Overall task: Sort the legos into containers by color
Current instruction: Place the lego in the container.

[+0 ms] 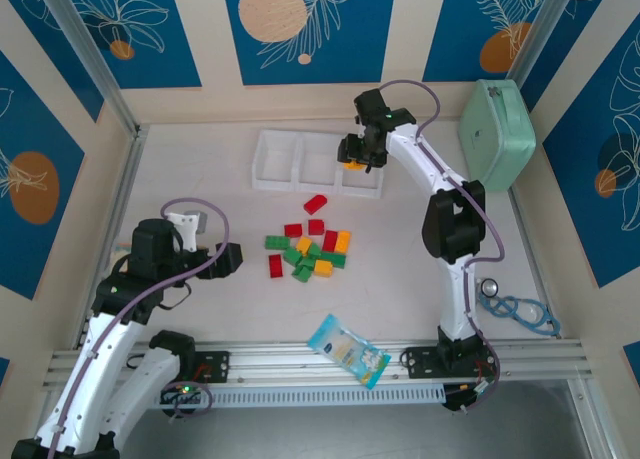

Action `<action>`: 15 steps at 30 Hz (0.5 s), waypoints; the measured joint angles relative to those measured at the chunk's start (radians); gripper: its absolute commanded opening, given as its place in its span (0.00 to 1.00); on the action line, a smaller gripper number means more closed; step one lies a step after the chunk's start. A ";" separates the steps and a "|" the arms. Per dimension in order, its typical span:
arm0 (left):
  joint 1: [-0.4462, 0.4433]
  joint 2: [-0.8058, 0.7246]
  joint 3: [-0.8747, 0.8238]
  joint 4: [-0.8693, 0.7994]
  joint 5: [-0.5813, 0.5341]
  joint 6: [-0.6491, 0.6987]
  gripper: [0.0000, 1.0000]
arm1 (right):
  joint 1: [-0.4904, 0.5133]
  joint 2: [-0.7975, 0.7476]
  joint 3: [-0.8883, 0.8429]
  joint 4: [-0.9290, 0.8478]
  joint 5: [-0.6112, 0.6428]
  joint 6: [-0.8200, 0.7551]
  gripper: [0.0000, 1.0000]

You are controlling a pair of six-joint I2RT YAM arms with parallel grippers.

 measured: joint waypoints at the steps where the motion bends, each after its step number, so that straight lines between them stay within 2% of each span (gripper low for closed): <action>1: 0.000 0.000 0.000 0.000 0.000 0.000 1.00 | -0.004 0.018 0.013 -0.004 -0.002 -0.006 0.54; 11: 0.000 0.000 0.000 0.000 0.000 0.000 0.99 | -0.024 0.081 0.077 -0.021 -0.040 -0.037 0.90; 12: 0.000 0.001 0.000 0.000 0.000 0.000 0.99 | -0.023 0.081 0.080 -0.021 -0.042 -0.036 1.00; 15: 0.000 0.005 0.000 0.000 0.000 0.000 0.99 | -0.019 0.077 0.082 -0.025 -0.045 -0.033 0.99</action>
